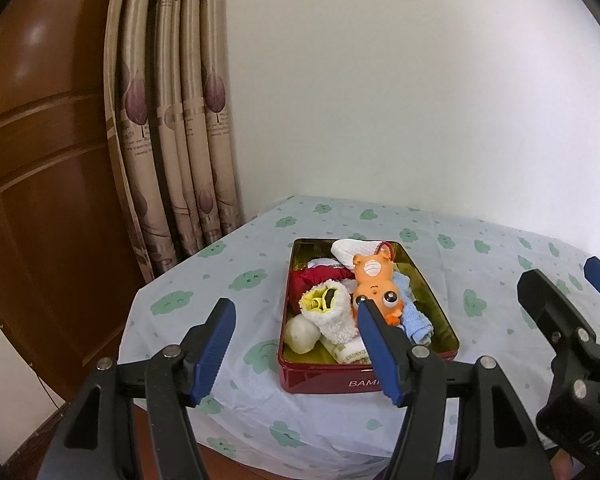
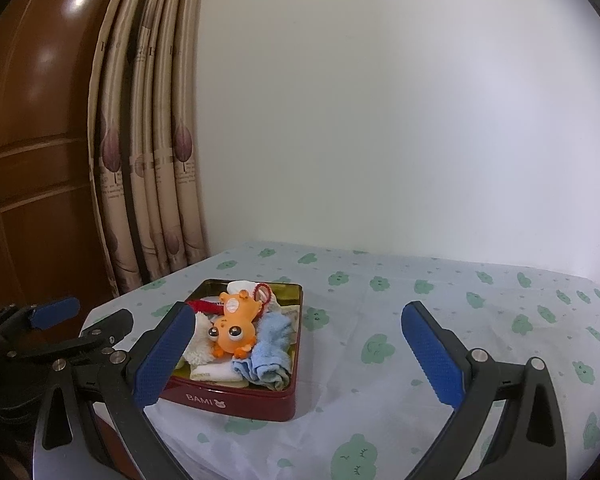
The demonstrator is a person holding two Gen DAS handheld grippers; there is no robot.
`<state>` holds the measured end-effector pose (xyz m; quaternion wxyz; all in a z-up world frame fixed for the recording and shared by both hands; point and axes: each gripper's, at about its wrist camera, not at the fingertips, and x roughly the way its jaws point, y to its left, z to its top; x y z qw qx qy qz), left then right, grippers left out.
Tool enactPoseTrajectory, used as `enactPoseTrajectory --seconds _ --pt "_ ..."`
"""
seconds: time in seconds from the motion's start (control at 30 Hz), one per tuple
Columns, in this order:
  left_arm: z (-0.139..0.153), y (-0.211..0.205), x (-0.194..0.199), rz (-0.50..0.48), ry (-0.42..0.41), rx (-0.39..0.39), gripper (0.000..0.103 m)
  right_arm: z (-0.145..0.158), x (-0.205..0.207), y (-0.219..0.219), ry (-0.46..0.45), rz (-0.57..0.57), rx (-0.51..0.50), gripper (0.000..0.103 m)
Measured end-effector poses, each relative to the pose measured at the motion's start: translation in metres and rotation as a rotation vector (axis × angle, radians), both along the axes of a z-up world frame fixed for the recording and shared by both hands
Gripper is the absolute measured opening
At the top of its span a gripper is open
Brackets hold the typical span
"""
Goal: Organize soft objects
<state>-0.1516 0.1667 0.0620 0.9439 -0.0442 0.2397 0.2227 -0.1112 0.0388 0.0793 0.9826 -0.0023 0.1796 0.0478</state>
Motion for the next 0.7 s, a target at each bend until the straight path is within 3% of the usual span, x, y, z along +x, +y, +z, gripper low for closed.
enactPoseTrajectory --seconds 0.7 --pt "-0.0014 0.0026 -0.0014 0.008 0.009 -0.011 0.066 0.0002 -0.0018 -0.0015 0.018 0.003 0.000 0.102"
